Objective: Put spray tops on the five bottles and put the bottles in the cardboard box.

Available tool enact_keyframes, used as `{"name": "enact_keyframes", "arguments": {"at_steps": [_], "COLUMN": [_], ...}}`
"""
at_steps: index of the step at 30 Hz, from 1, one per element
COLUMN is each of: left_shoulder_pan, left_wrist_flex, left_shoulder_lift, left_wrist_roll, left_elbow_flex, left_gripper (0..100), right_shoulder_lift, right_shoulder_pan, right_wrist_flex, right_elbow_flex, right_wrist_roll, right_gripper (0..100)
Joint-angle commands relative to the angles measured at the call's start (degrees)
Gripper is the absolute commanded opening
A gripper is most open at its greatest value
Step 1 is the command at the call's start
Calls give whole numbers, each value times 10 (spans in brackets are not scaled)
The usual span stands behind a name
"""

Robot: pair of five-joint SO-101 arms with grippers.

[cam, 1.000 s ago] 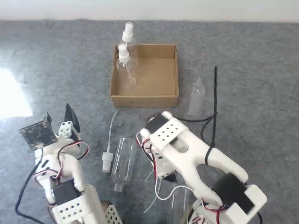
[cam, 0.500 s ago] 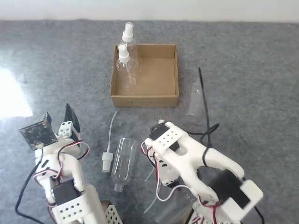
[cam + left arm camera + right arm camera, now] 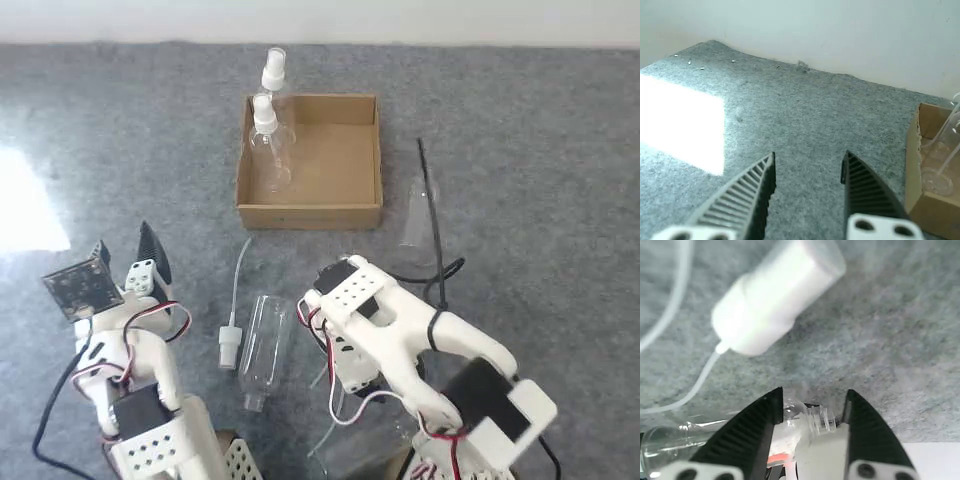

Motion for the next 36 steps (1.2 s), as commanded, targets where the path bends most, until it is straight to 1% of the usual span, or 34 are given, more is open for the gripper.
{"name": "enact_keyframes", "arguments": {"at_steps": [1, 3, 6, 9, 13, 14, 18, 23, 28, 29, 33, 36], "left_shoulder_pan": [2, 2, 2, 2, 2, 2, 2, 2, 2, 2, 2, 3], "left_wrist_flex": [-16, -16, -16, -16, -16, -16, -16, -16, -16, -16, -16, -16], "left_shoulder_lift": [-9, -9, -9, -9, -9, -9, -9, -9, -9, -9, -9, -9], "left_wrist_roll": [2, 2, 2, 2, 2, 2, 2, 2, 2, 2, 2, 2], "left_elbow_flex": [-15, -15, -15, -15, -15, -15, -15, -15, -15, -15, -15, -15], "left_gripper": [204, 204, 204, 204, 204, 204, 204, 204, 204, 204, 204, 204], "right_shoulder_lift": [-88, -122, -175, -238, -322, -342, -399, -406, -406, -406, -385, -322], "right_shoulder_pan": [-2, -2, -1, 3, 59, 79, 153, 228, 276, 280, 294, 304], "right_wrist_flex": [14, 14, 40, 50, 44, 40, -4, -52, -88, -100, -119, -115], "right_elbow_flex": [-25, -25, -25, -25, -27, -28, -26, -27, -29, -30, -71, -130], "right_wrist_roll": [33, 71, 86, 89, 91, 104, 194, 203, 203, 203, 203, 195], "right_gripper": [58, 1, 20, 6, 6, 6, 6, 14, 166, 181, 185, 188]}}
